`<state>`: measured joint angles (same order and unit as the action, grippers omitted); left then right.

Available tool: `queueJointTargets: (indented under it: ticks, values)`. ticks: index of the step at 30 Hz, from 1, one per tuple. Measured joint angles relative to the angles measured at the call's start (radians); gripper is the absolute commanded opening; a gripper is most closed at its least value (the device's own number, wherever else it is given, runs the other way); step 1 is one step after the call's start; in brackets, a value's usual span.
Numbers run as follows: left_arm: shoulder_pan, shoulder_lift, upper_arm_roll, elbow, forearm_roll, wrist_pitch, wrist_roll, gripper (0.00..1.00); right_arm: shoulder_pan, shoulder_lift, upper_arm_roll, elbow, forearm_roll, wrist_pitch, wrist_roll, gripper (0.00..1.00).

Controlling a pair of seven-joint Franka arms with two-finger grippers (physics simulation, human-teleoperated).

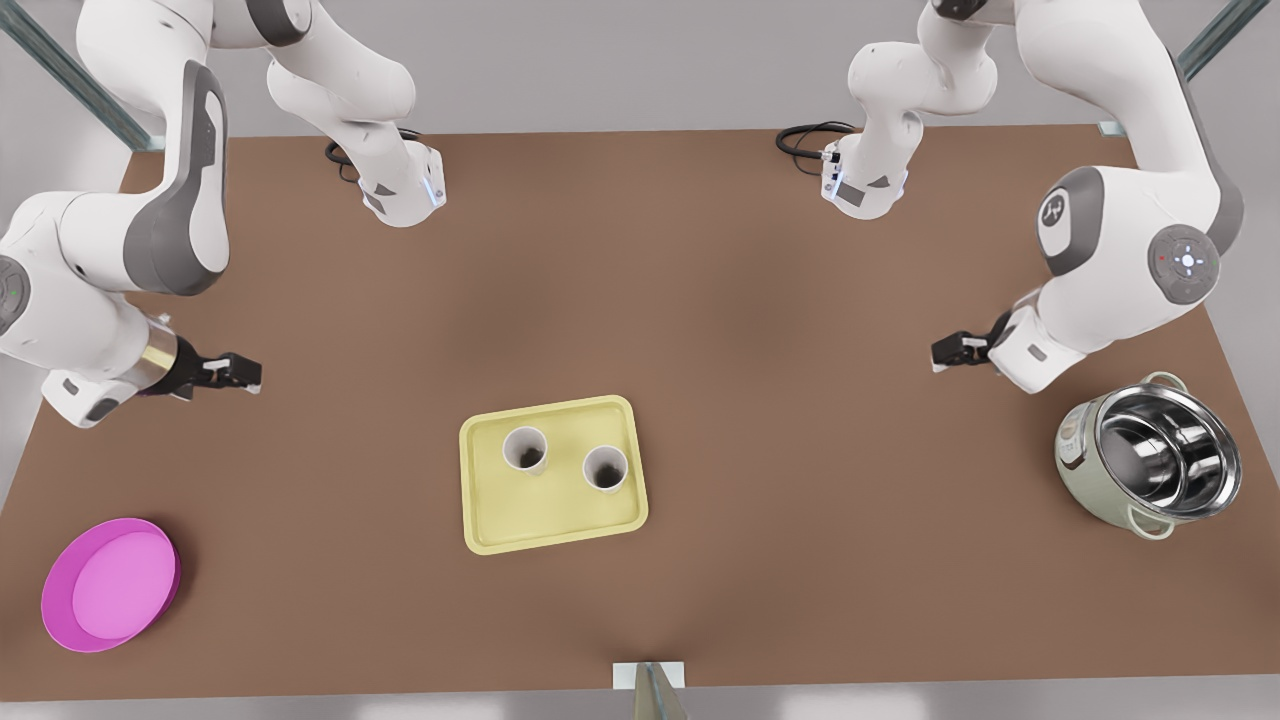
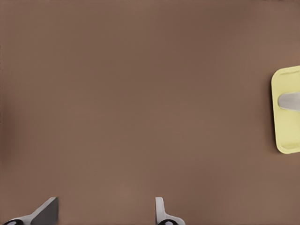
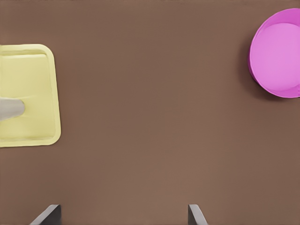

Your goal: Use the left arm to pick up the white IKEA cup from the tray and place it on the middle-left position; use the right arm to pick up the white IKEA cup from the tray and place it on the middle-right position

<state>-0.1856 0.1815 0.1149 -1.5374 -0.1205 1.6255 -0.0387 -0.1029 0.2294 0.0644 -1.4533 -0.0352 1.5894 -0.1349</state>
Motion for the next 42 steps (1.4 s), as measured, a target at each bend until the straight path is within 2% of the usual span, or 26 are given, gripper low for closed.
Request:
queueJointTargets:
  ticks: [3, 5, 7, 9, 14, 17, 21, 27, 35, 40, 41, 42]
  values:
    - [-0.003, 0.026, -0.005, 0.037, -0.003, 0.017, -0.002, 1.00, 0.000, 0.001, 0.001, 0.000, 0.002, 0.013, -0.008, 1.00]
    - [-0.070, 0.078, -0.007, 0.080, -0.004, 0.029, -0.005, 1.00, 0.030, 0.052, 0.002, -0.001, 0.017, 0.033, -0.006, 1.00]
    - [-0.231, 0.163, -0.010, 0.109, -0.005, 0.070, -0.030, 1.00, 0.168, 0.135, 0.004, -0.002, 0.023, 0.072, 0.021, 1.00]
    - [-0.325, 0.272, -0.013, 0.180, -0.004, 0.118, -0.065, 1.00, 0.294, 0.214, 0.006, -0.002, 0.014, 0.124, 0.061, 1.00]
    - [-0.408, 0.468, -0.034, 0.273, -0.005, 0.296, -0.175, 1.00, 0.432, 0.357, 0.006, -0.004, 0.009, 0.287, 0.180, 1.00]
    - [-0.455, 0.520, -0.046, 0.264, -0.004, 0.405, -0.246, 1.00, 0.463, 0.389, 0.007, -0.004, 0.010, 0.371, 0.250, 1.00]
    - [-0.521, 0.716, -0.036, 0.489, 0.003, 0.488, -0.349, 1.00, 0.484, 0.402, 0.008, -0.063, 0.011, 0.485, 0.333, 1.00]
    - [-0.597, 0.754, -0.027, 0.525, 0.047, 0.495, -0.501, 1.00, 0.474, 0.396, 0.007, -0.122, 0.012, 0.602, 0.427, 1.00]
    - [-0.599, 0.784, -0.020, 0.538, 0.087, 0.536, -0.634, 1.00, 0.451, 0.372, 0.005, -0.199, 0.013, 0.646, 0.506, 1.00]
    - [-0.575, 0.843, -0.013, 0.620, 0.095, 0.573, -0.680, 1.00, 0.456, 0.397, 0.006, -0.201, 0.012, 0.655, 0.540, 1.00]
    - [-0.570, 0.845, -0.014, 0.622, 0.096, 0.577, -0.687, 1.00, 0.457, 0.405, 0.006, -0.201, 0.012, 0.656, 0.545, 0.98]
    - [-0.568, 0.845, -0.014, 0.622, 0.096, 0.580, -0.692, 1.00, 0.457, 0.412, 0.006, -0.201, 0.012, 0.657, 0.549, 0.88]
